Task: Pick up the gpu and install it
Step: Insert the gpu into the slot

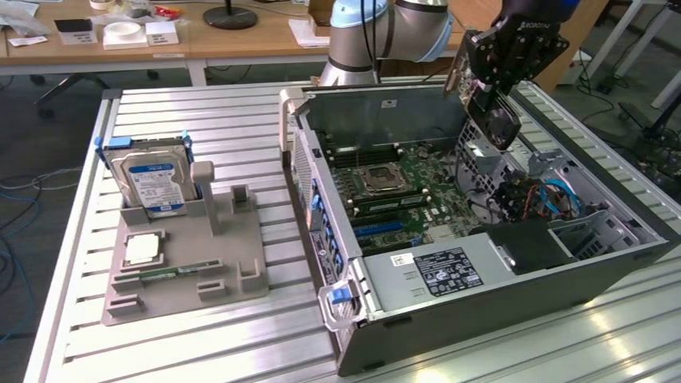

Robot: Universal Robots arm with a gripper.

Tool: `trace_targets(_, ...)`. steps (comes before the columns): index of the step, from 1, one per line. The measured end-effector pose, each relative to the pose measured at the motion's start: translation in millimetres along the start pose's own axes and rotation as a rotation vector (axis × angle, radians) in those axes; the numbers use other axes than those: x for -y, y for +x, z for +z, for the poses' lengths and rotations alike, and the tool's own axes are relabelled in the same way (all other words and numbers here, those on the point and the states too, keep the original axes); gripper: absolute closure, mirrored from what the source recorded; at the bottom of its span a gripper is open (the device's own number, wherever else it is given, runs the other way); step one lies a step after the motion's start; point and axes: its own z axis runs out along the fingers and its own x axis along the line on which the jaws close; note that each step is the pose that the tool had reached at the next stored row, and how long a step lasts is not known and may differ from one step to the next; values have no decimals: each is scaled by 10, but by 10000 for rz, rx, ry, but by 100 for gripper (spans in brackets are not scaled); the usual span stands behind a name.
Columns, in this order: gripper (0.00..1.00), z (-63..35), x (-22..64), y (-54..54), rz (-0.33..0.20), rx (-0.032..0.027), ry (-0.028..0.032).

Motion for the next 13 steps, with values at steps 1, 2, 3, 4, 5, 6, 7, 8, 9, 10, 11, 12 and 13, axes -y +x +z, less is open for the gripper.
trace_targets(1,73,0,0,0,0,0,0)
trace_targets(2,73,0,0,0,0,0,0)
trace_targets(3,73,0,0,0,0,0,0)
trace_targets(4,73,0,0,0,0,0,0)
trace_targets(5,73,0,0,0,0,0,0)
trace_targets(6,73,0,0,0,0,0,0)
trace_targets(7,73,0,0,0,-3,0,0)
trace_targets(8,73,0,0,0,-17,-1,0)
trace_targets(9,73,0,0,0,-53,-2,0)
trace_targets(10,73,0,0,0,-115,-5,-1)
trace_targets(11,73,1,0,0,-198,-9,-5)
trace_targets(12,73,1,0,0,-300,-13,-8)
trace_targets(13,73,1,0,0,-428,-19,-10)
